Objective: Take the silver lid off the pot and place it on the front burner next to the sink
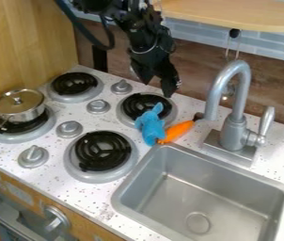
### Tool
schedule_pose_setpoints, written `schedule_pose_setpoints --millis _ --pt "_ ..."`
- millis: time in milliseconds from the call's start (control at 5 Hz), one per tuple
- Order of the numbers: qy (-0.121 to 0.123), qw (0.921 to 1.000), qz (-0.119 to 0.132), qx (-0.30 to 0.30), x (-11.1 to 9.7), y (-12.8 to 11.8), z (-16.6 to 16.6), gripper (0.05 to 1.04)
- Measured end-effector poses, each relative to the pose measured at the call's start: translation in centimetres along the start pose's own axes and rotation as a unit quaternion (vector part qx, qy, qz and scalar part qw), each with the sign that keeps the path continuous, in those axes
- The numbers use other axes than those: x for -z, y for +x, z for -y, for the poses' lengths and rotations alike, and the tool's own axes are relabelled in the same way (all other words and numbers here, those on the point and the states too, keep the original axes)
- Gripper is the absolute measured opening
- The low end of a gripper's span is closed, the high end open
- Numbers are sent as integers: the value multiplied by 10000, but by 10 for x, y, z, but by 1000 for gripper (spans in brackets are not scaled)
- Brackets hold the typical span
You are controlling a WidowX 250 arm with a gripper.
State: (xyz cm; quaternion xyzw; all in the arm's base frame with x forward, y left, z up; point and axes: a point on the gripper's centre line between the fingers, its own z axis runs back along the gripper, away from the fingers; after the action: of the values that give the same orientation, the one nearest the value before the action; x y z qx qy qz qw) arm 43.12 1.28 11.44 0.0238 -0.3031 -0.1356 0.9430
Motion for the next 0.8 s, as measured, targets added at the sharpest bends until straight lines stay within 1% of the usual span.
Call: schedule_pose_setpoints --millis 200,400,600,800 --pt "-63 9998 -214 -9 11 -13 3 1002" --pt "321 9975 -420 -467 -2 -38 -17 1002" --pt "790 9921 -294 -926 -42 -48 -48 1002" --pt "964 9882 -358 -1139 -61 -69 -77 1002"
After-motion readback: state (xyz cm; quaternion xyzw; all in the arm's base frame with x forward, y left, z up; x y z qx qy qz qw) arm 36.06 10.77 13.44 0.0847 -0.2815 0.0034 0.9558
